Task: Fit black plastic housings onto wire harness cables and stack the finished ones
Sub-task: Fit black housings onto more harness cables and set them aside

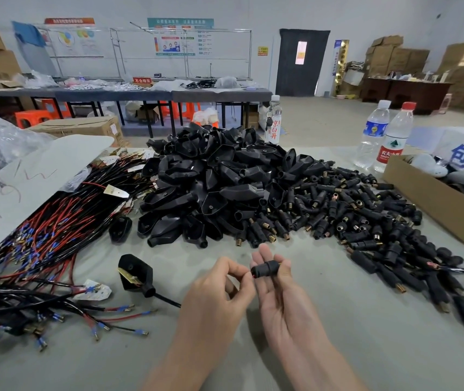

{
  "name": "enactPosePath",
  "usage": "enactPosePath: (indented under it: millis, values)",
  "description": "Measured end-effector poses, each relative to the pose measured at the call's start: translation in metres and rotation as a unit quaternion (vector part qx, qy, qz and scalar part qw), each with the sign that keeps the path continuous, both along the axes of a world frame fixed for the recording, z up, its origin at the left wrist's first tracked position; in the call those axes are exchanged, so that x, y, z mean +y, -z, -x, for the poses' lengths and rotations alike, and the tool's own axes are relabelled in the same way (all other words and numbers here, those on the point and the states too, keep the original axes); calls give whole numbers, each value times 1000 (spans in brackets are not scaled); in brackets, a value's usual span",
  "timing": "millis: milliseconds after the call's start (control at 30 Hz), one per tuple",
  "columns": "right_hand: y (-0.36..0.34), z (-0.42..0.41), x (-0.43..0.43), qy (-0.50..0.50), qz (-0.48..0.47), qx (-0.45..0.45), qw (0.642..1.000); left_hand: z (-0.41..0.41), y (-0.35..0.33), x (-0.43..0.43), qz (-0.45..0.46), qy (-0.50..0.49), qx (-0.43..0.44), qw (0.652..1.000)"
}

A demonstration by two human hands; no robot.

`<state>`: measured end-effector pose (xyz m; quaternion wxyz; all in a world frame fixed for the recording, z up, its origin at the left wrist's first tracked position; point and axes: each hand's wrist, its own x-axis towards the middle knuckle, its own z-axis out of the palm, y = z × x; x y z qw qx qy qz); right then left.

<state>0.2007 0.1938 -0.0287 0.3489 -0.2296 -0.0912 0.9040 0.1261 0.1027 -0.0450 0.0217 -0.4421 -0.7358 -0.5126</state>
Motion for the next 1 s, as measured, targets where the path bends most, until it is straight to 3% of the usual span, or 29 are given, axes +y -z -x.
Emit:
enactPosePath:
  millis: [100,267,467,667,767,1000]
  values:
    - [0,-2,-1,-25,-7,15,1000,4,-1,-1,-6,-8,-5,1000]
    - [-4,-2,0,-41,-41,38,998,10,-3,0,-27,8,-93,995]
    - [-3,-3,-5,-46,-125,6,991,9,-1,-4,7,10,-67,998]
    - [-6,-5,-8,-43,-202,-14,978,9,-6,-2,-31,18,-152,988]
    - [-7,-7,-3,-46,-212,-19,976,9,-9,-1,-56,33,-192,979]
    - [-7,-8,5,-35,-216,-51,975,12,-6,-2,-73,-4,-190,979]
